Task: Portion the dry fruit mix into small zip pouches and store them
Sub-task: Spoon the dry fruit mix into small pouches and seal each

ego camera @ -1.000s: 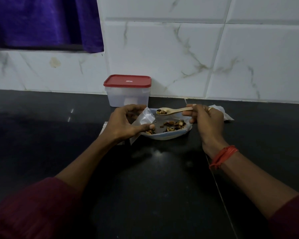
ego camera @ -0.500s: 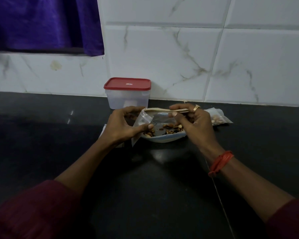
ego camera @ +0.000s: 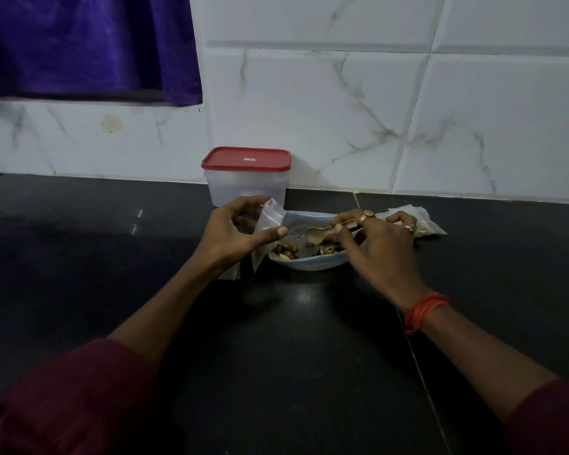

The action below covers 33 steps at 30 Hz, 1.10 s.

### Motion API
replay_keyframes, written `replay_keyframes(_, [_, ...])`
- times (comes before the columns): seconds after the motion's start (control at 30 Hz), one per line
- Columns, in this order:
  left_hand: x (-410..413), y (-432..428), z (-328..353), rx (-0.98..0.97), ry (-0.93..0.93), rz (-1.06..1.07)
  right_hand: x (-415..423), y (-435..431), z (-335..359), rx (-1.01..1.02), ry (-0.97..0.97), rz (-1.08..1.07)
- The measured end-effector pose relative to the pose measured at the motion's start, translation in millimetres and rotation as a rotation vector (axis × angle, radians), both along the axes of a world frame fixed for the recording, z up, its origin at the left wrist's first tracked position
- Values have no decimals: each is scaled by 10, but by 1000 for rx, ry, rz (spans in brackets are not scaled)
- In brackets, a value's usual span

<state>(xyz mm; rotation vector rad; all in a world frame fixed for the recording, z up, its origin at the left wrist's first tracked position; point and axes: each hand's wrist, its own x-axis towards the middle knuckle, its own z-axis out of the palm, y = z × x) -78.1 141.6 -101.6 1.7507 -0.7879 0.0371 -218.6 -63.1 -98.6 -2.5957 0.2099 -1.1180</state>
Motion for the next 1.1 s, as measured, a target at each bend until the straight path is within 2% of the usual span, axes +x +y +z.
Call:
replay_keyframes(0.17, [21, 6, -22, 31, -1, -12, 29, 35, -3, 234, -4, 126])
replay_keyframes(0.43, [24, 2, -18, 67, -11, -44, 75, 11, -86, 48, 88, 202])
replay_keyframes(0.63, [33, -9, -22, 58, 5, -52, 40, -48, -10, -3, 68, 214])
replay_keyframes(0.8, [22, -20, -16, 53, 43, -62, 13, -75, -3, 74, -8, 144])
replay_keyframes(0.93, [23, -17, -13, 47, 52, -61, 13, -60, 4, 137, 38, 151])
replay_keyframes(1.1, [12, -29, -7, 51, 61, -54, -15, -10, 54, 422, 93, 232])
